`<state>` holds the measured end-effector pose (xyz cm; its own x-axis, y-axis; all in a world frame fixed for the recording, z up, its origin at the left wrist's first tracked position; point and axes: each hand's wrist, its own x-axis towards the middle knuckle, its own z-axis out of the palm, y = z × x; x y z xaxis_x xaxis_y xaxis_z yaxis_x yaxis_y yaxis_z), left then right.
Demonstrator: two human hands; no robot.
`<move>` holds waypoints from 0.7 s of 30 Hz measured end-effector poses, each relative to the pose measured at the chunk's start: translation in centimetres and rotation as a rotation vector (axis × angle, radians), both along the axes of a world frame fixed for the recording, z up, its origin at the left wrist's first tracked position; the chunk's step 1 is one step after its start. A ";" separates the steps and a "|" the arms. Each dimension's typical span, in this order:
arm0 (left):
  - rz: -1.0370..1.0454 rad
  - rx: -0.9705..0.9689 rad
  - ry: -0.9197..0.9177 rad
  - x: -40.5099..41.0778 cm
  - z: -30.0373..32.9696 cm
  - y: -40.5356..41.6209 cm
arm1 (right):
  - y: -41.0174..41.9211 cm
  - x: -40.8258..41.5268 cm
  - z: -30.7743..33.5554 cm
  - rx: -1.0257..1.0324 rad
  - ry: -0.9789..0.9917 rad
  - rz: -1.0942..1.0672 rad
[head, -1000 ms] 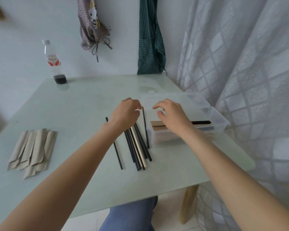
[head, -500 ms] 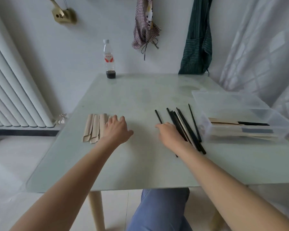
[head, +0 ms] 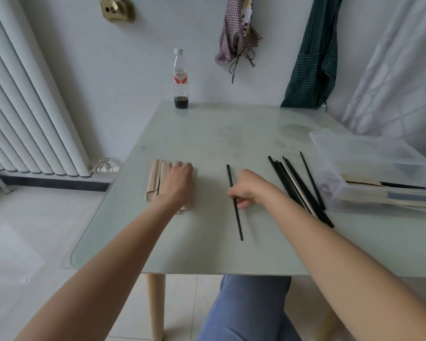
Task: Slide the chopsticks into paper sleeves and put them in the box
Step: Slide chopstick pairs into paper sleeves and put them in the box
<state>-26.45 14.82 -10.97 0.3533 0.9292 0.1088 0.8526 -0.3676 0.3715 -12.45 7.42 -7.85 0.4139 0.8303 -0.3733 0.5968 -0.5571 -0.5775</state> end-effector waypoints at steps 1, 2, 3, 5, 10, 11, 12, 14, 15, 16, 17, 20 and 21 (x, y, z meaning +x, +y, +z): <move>0.021 0.013 -0.033 -0.3 0.2 0.0 | 0.0 -0.3 0.2 0.024 0.160 -0.015; 0.052 0.030 -0.050 -0.6 0.4 0.0 | 0.0 -0.5 0.3 0.047 0.303 -0.023; 0.086 0.045 -0.053 -0.9 0.6 0.0 | 0.0 -0.7 0.5 0.072 0.421 -0.026; 0.135 0.034 -0.005 -1.4 0.7 0.1 | 0.0 -0.9 0.7 0.134 0.620 -0.045; 0.159 -0.110 -0.047 -1.6 0.9 0.5 | 0.1 -1.3 0.8 0.283 0.897 -0.115; 0.148 -0.104 -0.055 -1.5 1.0 0.5 | 0.0 -1.4 0.8 0.315 0.929 -0.125; 0.147 -0.091 -0.075 -1.5 1.1 0.6 | -0.1 -1.4 0.7 0.353 0.956 -0.135; 0.162 -0.084 -0.139 -1.6 1.3 0.9 | -0.3 -1.3 0.7 0.448 0.998 -0.168; 0.170 -0.098 -0.168 -1.8 1.2 1.1 | -0.4 -1.1 0.7 0.502 1.014 -0.190; 0.181 -0.117 -0.190 -2.0 1.1 1.4 | -0.5 -0.9 0.7 0.556 1.023 -0.209; 0.196 -0.147 -0.222 -2.2 1.2 1.6 | -0.6 -0.8 0.8 0.605 1.026 -0.226; 0.229 -0.276 -0.388 -2.5 2.0 1.5 | -0.5 -0.3 1.0 0.730 1.012 -0.266; 0.219 -0.298 -0.461 -2.5 2.2 1.3 | -0.4 -0.2 1.1 0.772 1.005 -0.277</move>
